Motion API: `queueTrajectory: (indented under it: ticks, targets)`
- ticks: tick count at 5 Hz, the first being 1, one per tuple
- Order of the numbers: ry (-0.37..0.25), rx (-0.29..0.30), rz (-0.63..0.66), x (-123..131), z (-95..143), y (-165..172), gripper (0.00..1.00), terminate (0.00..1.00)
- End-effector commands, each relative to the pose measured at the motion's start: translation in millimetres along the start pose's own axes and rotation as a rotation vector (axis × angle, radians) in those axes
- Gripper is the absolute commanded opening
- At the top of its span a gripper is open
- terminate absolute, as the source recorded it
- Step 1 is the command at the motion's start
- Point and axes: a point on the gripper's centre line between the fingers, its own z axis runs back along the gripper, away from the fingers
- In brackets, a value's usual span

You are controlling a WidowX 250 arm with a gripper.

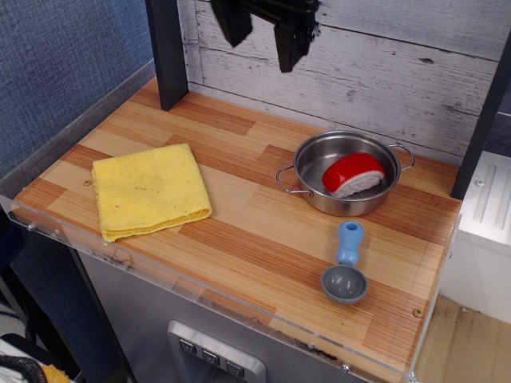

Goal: Take the sushi out of the pot and put it on the cloth.

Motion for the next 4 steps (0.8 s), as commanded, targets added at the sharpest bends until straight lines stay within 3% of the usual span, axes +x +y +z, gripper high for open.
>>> queueTrajectory:
  ticks: [1, 3, 4]
  targets:
    - [-0.044, -0.129, -0.371, 9, -9, -40, 1.0, 0.0]
    - [-0.062, -0.193, -0.388, 0, -31, -73, 1.0, 0.0]
    - [-0.045, -0.181, -0.413, 0, -44, -81, 1.0, 0.0]
